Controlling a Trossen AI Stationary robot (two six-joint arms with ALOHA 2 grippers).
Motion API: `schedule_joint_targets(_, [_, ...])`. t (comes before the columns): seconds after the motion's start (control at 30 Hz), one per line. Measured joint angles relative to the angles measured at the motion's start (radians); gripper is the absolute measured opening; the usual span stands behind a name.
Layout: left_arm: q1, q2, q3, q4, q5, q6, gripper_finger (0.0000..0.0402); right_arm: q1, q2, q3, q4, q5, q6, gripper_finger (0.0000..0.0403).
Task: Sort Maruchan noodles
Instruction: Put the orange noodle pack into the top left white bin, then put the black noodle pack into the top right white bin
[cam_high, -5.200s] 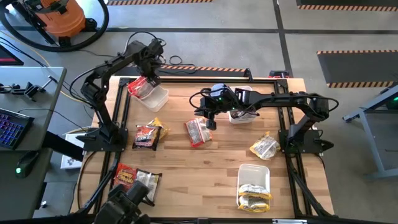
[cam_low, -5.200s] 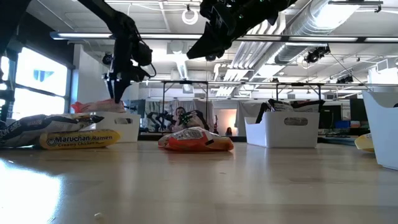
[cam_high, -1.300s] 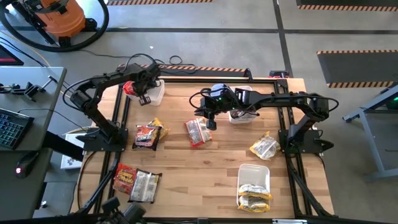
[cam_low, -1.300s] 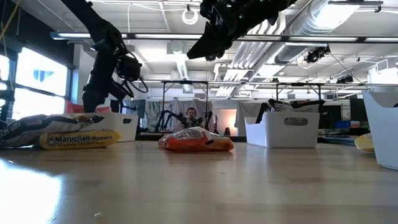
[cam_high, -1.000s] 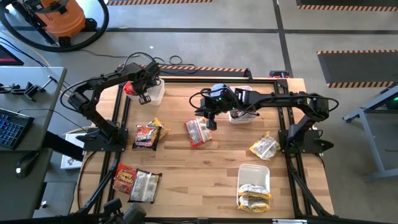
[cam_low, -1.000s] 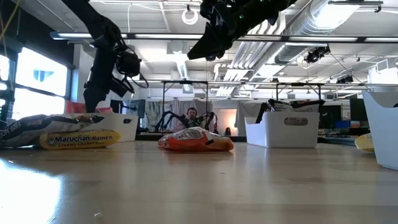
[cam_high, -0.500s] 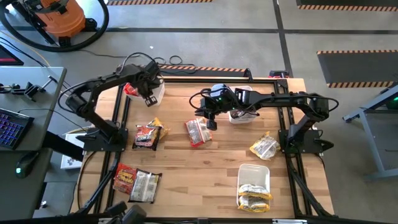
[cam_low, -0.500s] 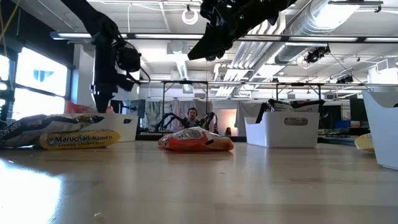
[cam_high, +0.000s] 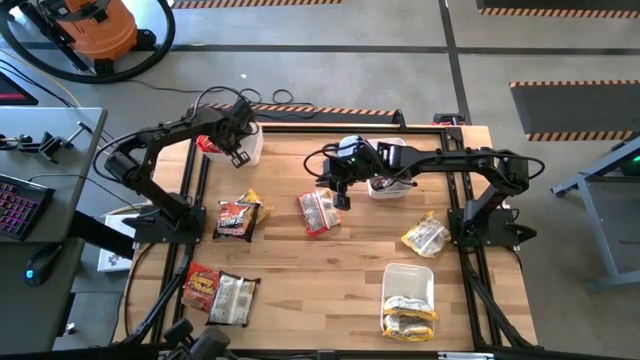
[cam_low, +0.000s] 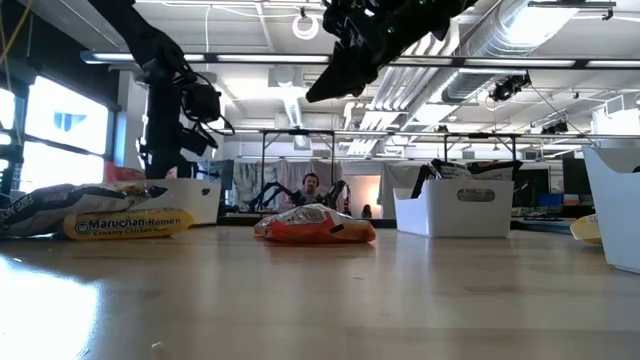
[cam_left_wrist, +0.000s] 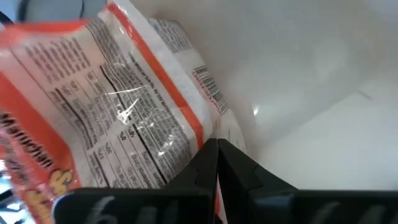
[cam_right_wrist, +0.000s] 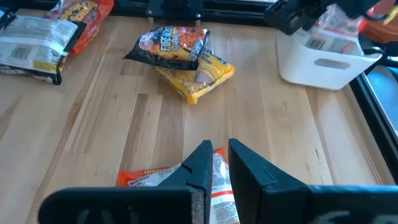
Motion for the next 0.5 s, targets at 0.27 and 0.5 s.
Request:
schedule_joint_targets(0.27, [-0.008,-0.170,-0.001,0.039,0.055,-0.008,0.0003,0.001,0.000,0.000,-0.004,0.009,-0.068,0.0004])
schedule_joint_targets(0.5, [-0.081,-0.358,0.000,0.038,0.127,-0.066,0.0003,0.001,-0.002,-0.108,0.243,-0.010,-0.064,0.0001])
